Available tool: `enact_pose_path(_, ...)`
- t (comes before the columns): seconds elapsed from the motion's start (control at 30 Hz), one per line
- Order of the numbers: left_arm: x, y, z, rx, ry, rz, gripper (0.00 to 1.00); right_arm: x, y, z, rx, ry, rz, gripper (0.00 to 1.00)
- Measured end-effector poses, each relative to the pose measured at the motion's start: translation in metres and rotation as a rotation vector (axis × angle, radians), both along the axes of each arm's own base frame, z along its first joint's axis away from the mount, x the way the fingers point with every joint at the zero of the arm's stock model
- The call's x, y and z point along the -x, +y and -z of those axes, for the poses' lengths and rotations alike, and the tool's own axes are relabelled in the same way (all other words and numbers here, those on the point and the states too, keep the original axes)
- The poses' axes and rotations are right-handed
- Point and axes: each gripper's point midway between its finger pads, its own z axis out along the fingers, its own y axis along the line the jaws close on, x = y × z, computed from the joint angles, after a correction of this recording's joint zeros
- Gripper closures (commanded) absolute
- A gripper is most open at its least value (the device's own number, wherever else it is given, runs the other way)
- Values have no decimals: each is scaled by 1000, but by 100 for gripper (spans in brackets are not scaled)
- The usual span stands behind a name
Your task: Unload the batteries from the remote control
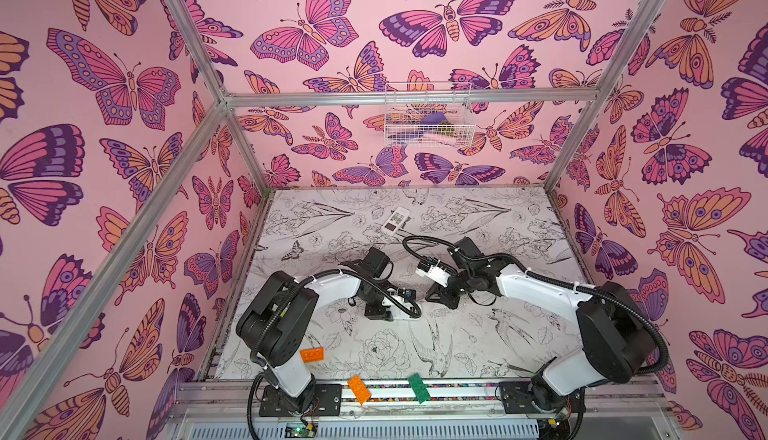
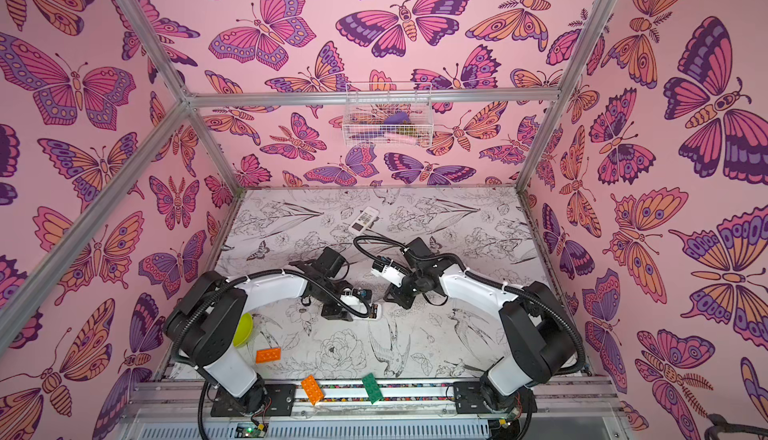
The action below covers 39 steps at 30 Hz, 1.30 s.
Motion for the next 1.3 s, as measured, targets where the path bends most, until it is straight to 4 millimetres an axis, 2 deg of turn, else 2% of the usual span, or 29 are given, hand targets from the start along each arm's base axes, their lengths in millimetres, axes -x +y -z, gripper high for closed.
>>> enact_pose_path(1.3, 1, 1, 0, 2, 11, -11, 58, 0, 8, 2, 76, 38, -10, 100)
